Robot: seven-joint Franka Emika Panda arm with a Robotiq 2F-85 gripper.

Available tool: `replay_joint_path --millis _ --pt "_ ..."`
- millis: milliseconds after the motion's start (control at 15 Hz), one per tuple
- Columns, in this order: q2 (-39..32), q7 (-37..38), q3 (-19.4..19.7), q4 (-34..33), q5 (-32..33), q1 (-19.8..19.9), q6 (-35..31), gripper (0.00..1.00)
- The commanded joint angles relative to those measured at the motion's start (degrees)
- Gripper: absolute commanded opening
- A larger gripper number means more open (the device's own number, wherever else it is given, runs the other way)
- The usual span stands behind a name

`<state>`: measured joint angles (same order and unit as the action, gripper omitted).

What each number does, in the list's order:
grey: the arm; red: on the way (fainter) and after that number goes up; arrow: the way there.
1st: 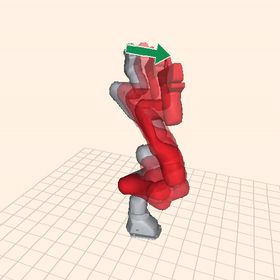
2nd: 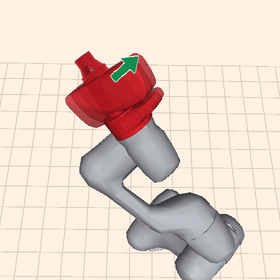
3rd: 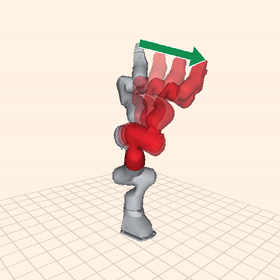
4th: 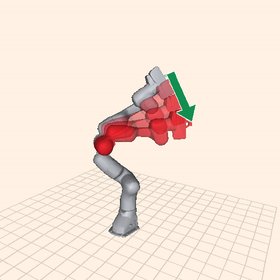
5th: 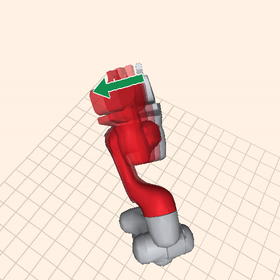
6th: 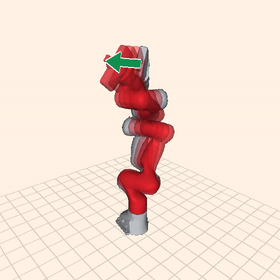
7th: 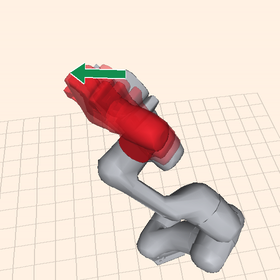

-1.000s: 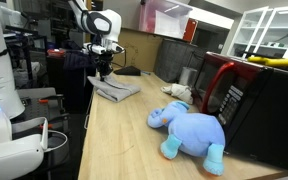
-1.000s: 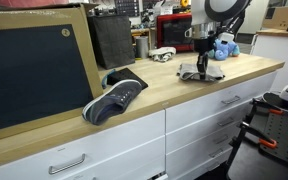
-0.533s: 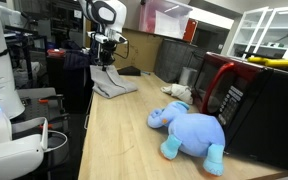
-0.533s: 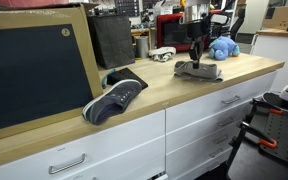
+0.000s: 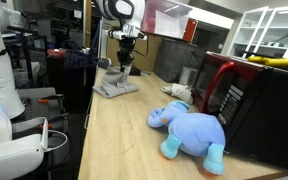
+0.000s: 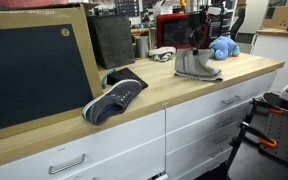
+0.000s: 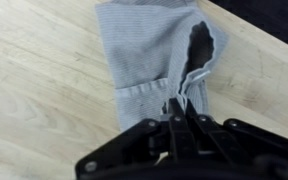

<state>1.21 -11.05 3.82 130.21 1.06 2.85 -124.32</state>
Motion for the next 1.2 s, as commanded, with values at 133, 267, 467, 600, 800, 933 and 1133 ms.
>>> replay_joint_path --millis 133,267,467,600,800,933,1133 --pt "-6.85 -0.53 2.09 -8.45 6.94 2.75 2.7 0.01" --pt "-9.24 0.02 2.69 -11.21 9.42 3.34 3.36 0.01" --pt "-13.16 1.18 3.67 -15.28 13.62 4.08 2.6 0.01" --pt "-15.37 1.37 4.34 -17.57 16.01 4.44 1.77 0.01" --pt "-18.06 2.53 5.51 -20.16 20.23 4.71 -1.28 0.01" --pt "-19.38 4.61 6.43 -21.32 23.22 4.68 -4.4 0.09" --pt "-20.46 7.44 8.02 -22.85 26.16 4.9 -7.92 0.37"
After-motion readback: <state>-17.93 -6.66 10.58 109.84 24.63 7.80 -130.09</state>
